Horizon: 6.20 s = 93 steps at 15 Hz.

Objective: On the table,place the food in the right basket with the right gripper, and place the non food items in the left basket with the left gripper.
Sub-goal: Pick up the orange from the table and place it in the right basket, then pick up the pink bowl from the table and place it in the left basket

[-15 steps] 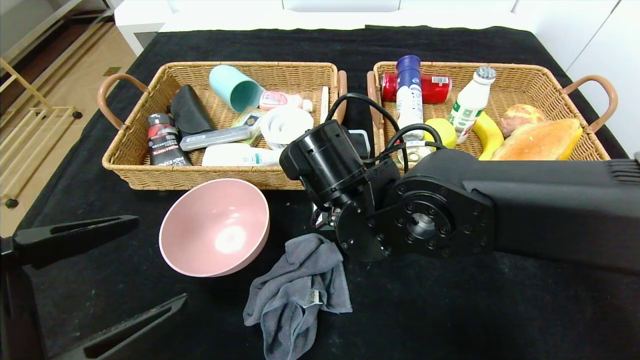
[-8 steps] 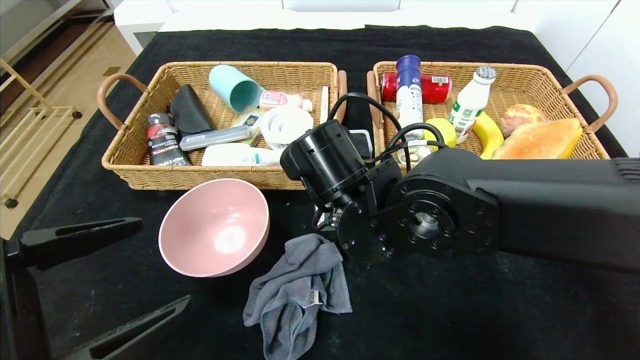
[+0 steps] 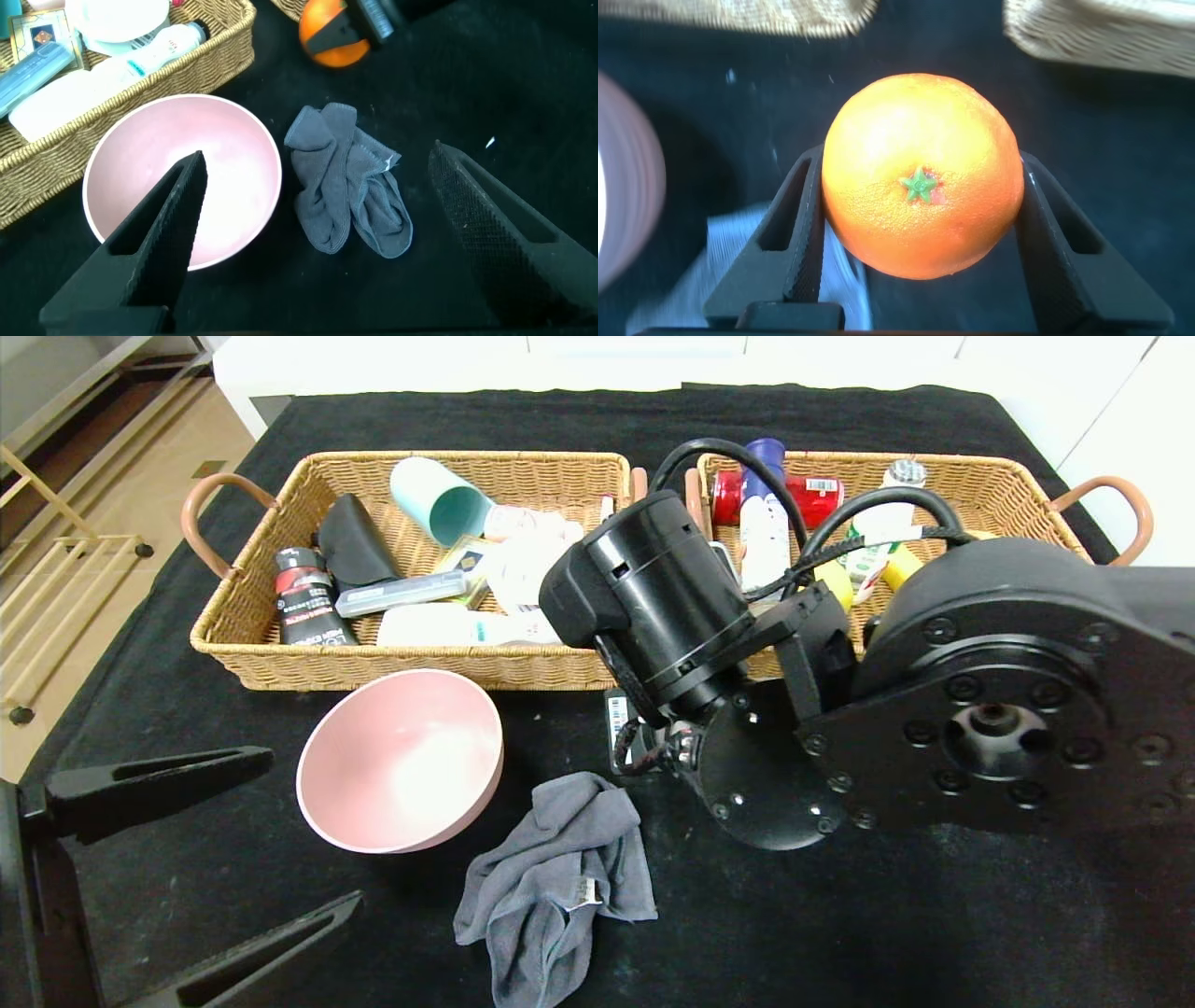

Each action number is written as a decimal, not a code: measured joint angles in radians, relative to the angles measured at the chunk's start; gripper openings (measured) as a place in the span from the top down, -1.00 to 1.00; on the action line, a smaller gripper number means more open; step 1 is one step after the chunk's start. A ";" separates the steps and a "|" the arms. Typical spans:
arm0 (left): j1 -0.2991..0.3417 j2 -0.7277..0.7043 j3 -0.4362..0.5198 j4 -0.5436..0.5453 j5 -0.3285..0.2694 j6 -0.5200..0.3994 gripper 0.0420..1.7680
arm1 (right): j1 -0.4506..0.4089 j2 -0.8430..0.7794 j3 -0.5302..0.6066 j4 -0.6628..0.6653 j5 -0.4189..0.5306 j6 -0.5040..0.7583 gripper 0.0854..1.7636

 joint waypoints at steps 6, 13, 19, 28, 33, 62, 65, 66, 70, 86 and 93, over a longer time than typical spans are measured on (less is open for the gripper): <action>0.000 0.006 0.005 -0.001 0.000 0.006 -0.94 | -0.017 -0.129 0.090 0.020 -0.001 0.000 -0.34; 0.001 0.007 0.008 0.000 0.000 0.006 -0.94 | -0.140 -0.190 0.093 0.016 0.001 -0.059 -0.34; 0.001 0.005 0.002 -0.001 0.000 0.006 -0.94 | -0.240 -0.202 0.080 -0.004 0.035 -0.117 -0.34; 0.001 -0.002 0.000 -0.003 0.000 0.006 -0.94 | -0.359 -0.165 0.046 -0.222 0.094 -0.246 -0.34; 0.001 -0.004 -0.002 -0.003 0.001 0.006 -0.94 | -0.380 -0.127 0.045 -0.311 0.096 -0.261 -0.34; 0.001 -0.003 0.001 -0.003 0.000 0.006 -0.94 | -0.324 -0.161 0.102 -0.340 0.126 -0.255 -0.90; 0.001 -0.003 0.000 -0.003 0.000 0.006 -0.94 | -0.275 -0.212 0.166 -0.344 0.120 -0.256 -0.91; 0.001 -0.002 0.000 -0.003 0.001 0.006 -0.94 | -0.254 -0.236 0.190 -0.344 0.119 -0.258 -0.92; 0.001 0.001 0.003 -0.003 0.002 0.006 -0.94 | -0.194 -0.329 0.294 -0.352 0.136 -0.261 -0.92; 0.001 0.003 -0.002 0.000 0.004 0.005 -0.94 | -0.101 -0.694 1.024 -0.817 0.732 -0.613 -0.92; 0.001 0.012 -0.004 0.000 0.033 0.005 -0.94 | -0.144 -0.723 1.169 -0.934 0.869 -0.663 -0.92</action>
